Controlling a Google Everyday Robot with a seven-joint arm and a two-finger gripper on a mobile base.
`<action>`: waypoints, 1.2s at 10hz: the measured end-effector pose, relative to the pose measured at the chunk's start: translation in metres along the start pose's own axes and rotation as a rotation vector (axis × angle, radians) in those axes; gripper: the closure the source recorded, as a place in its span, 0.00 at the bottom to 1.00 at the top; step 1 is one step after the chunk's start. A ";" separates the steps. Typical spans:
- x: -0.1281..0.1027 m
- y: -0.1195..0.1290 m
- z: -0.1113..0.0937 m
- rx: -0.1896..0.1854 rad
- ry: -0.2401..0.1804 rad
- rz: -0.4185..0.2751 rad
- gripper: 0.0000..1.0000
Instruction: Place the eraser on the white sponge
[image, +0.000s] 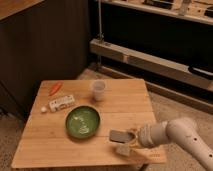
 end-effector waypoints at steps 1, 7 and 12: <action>-0.003 -0.001 0.004 0.003 -0.020 0.004 1.00; -0.028 0.009 0.015 -0.018 -0.047 0.067 1.00; -0.043 0.015 0.024 -0.014 -0.062 0.110 0.73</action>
